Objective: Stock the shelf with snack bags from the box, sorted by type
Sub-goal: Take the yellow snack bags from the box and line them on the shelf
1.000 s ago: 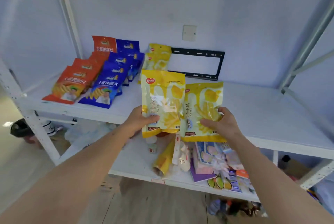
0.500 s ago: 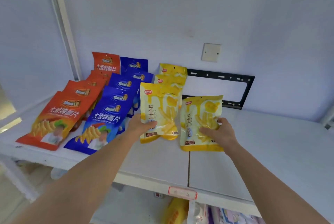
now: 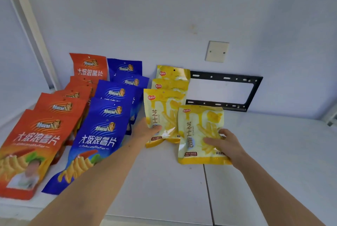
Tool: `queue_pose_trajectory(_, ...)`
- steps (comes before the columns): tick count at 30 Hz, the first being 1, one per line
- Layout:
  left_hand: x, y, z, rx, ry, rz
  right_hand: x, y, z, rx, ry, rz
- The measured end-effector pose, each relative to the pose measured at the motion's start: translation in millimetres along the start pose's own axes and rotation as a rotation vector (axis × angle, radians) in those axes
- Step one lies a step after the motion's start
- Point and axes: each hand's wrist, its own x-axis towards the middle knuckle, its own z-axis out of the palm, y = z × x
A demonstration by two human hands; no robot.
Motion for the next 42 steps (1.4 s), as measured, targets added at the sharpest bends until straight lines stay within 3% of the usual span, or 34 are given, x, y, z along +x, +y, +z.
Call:
queue_pose_trajectory(6, 7, -2, 7, -0.021, 0.054, 0.003, -8, 6, 17, 0.0, -0.113, 0.041)
queue_pose_trajectory(20, 8, 16, -4, -0.183, -0.053, 0.08, 2, -3, 96, -0.108, -0.227, 0.089)
queue_pose_trajectory(26, 15, 20, -7, -0.198, -0.06, 0.14, 19, -1, 116, -0.244, -0.062, 0.076)
queue_pose_trajectory(32, 16, 5, -1, -0.158, -0.04, 0.144, 19, 7, 120, -0.125, -0.064, 0.078)
queue_pose_trajectory(42, 10, 11, -3, -0.017, -0.012, 0.192, 14, 8, 119, -0.167, -0.012, 0.062)
